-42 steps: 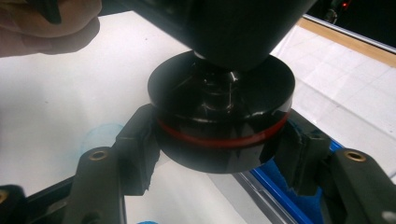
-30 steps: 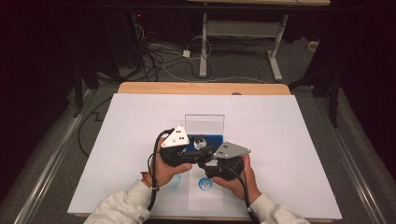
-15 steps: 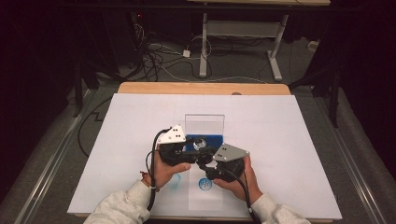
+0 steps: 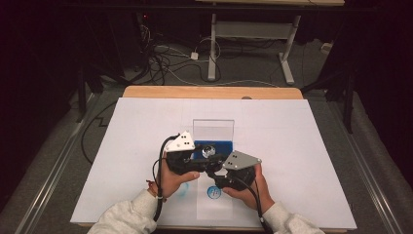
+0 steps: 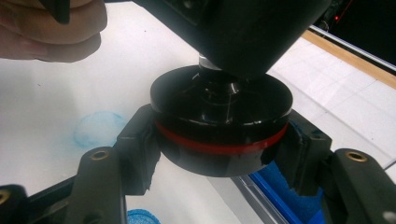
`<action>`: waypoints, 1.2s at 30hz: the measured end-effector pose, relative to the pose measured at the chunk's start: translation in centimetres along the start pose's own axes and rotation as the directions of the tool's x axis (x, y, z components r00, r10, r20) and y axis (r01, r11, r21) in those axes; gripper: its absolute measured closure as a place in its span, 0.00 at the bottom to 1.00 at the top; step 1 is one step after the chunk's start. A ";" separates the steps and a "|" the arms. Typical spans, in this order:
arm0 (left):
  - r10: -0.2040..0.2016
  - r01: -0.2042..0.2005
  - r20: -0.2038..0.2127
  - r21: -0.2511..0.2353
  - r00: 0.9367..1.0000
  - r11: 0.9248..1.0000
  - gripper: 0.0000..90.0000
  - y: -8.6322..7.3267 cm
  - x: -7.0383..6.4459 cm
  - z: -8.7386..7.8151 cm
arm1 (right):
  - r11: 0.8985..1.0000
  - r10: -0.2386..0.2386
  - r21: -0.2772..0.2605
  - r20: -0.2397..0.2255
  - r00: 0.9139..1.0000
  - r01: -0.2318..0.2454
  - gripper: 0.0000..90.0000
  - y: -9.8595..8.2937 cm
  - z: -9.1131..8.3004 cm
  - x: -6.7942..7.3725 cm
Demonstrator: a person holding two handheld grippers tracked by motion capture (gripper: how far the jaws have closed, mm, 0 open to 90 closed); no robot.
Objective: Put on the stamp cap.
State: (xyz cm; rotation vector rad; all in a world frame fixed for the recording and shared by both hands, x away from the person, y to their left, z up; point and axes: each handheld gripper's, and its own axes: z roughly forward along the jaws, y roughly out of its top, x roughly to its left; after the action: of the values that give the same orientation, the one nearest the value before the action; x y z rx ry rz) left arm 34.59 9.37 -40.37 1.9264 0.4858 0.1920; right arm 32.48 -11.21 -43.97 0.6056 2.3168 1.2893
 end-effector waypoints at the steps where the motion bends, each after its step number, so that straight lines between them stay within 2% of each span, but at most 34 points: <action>1: 0.007 -0.007 -0.005 0.004 1.000 1.000 0.60 0.0 -0.1 0.0 | 1.000 0.001 0.007 -0.005 1.000 -0.001 0.43 0.0 0.0 0.0; 8: 0.050 -0.050 -0.026 0.021 0.998 0.999 0.61 0.4 -0.6 -0.1 | 1.000 -0.008 0.000 -0.010 1.000 0.008 0.43 -0.1 -0.1 0.0; 14: 0.066 -0.065 -0.031 0.039 0.997 0.997 0.61 0.5 -0.7 -0.2 | 1.000 -0.019 0.000 -0.004 1.000 0.019 0.43 -0.2 -0.1 0.0; 23: 0.076 -0.075 -0.039 0.029 0.996 0.997 0.61 0.6 -0.8 -0.4 | 1.000 -0.022 -0.013 0.005 1.000 0.022 0.41 -0.3 -0.2 0.1; 28: 0.083 -0.081 -0.046 0.027 0.996 0.996 0.61 0.8 -0.7 -0.8 | 1.000 -0.022 0.019 -0.005 1.000 0.022 0.37 -0.5 0.0 -0.1; 31: 0.094 -0.092 -0.050 0.029 0.994 0.995 0.61 0.8 -0.8 -1.0 | 0.998 -0.057 0.031 0.008 0.998 0.056 0.34 -0.7 0.0 -0.1; 36: 0.109 -0.106 -0.062 0.038 0.992 0.994 0.61 0.9 -0.9 -1.3 | 0.997 -0.067 0.039 0.005 0.998 0.066 0.32 -0.9 -0.2 -0.2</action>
State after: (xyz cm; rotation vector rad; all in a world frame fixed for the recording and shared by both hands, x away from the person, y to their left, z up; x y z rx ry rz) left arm 33.57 9.79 -38.96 1.9869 0.4308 0.3180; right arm 32.41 -11.88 -44.58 0.5396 2.3410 1.2132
